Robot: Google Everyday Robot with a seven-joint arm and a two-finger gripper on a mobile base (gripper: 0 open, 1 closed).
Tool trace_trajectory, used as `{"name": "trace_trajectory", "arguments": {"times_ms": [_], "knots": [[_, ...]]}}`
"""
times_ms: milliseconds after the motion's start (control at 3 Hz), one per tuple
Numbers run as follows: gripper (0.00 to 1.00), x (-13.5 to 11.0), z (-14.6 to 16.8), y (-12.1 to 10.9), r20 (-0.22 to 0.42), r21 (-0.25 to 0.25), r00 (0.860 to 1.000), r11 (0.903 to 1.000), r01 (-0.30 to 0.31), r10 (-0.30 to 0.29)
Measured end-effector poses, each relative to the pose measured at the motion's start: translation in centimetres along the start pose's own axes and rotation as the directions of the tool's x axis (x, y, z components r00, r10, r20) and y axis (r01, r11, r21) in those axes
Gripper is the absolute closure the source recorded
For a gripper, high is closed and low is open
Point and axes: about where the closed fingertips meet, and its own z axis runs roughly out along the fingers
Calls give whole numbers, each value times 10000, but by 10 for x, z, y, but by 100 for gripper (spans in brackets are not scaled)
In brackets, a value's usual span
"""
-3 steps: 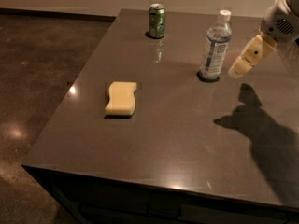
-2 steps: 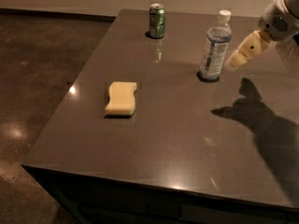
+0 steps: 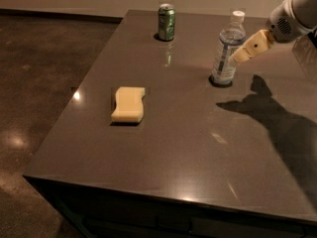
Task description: Knock blue plastic bottle over
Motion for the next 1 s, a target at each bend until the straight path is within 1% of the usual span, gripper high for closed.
{"name": "trace_trajectory", "arguments": {"times_ms": [333, 667, 1000], "knots": [[0, -14, 9, 1, 634, -59, 9978, 9998, -190, 193], [0, -29, 19, 4, 1220, -125, 9921, 9995, -287, 300], [15, -36, 27, 4, 1464, -106, 9884, 9992, -387, 399]]}}
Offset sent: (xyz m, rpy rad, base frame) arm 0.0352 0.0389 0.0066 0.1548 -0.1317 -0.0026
